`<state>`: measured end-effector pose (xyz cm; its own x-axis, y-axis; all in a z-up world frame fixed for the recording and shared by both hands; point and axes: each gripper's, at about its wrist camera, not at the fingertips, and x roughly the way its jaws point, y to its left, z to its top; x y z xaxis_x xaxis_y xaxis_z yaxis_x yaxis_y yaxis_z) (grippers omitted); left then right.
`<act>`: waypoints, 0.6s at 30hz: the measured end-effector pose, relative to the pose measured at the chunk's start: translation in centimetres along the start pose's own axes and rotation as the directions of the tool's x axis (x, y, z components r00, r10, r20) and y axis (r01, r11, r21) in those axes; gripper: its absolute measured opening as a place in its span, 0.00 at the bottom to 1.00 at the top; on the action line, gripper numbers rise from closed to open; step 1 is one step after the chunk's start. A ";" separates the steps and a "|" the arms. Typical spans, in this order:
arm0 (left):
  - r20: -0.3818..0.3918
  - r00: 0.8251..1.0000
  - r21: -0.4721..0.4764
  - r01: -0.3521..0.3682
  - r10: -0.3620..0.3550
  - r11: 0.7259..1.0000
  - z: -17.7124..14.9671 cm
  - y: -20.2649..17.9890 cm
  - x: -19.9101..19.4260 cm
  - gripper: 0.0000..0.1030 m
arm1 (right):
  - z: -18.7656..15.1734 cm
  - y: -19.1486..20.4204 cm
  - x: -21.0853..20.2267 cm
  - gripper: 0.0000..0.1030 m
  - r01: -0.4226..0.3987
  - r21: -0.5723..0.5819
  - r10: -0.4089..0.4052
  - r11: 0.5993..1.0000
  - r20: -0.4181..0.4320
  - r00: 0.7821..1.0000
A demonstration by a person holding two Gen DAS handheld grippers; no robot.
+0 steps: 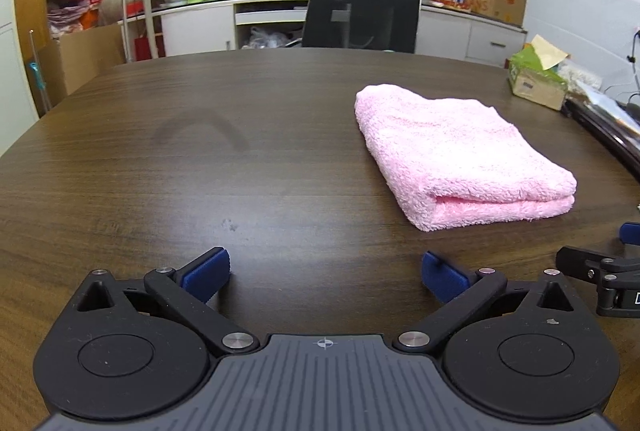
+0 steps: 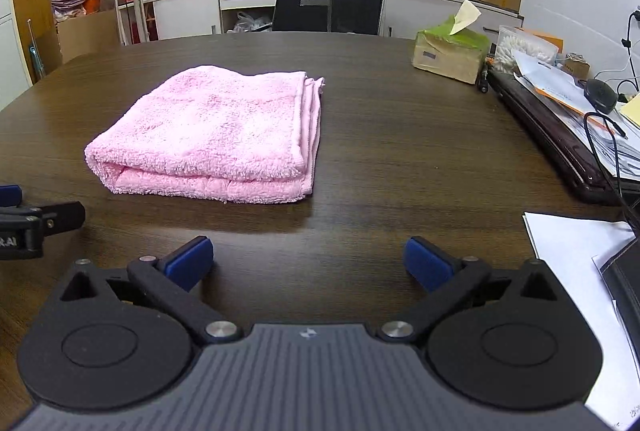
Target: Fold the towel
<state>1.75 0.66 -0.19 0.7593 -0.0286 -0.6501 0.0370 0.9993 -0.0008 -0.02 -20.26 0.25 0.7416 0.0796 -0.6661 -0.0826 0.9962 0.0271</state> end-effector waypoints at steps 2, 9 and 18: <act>-0.003 1.000 0.002 -0.011 0.011 1.000 -0.1 -0.8 -0.1 1.00 | 0.0 0.3 0.0 1.00 0.007 0.006 -0.007 1.000 0.000 1.000; -0.004 0.999 -0.025 -0.046 0.046 0.999 -0.3 -2.2 -0.3 1.00 | 0.1 0.8 0.1 1.00 0.026 0.028 -0.026 0.999 -0.001 1.000; -0.003 1.000 -0.009 -0.026 0.026 1.000 -0.4 -1.9 -0.4 1.00 | 0.1 1.1 0.1 1.00 0.024 0.023 -0.024 0.999 -0.001 1.000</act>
<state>1.18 -1.22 -0.22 0.7579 -0.0030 -0.6524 0.0119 0.9999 0.0092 0.03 -19.17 0.25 0.7429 0.0555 -0.6671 -0.0492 0.9984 0.0283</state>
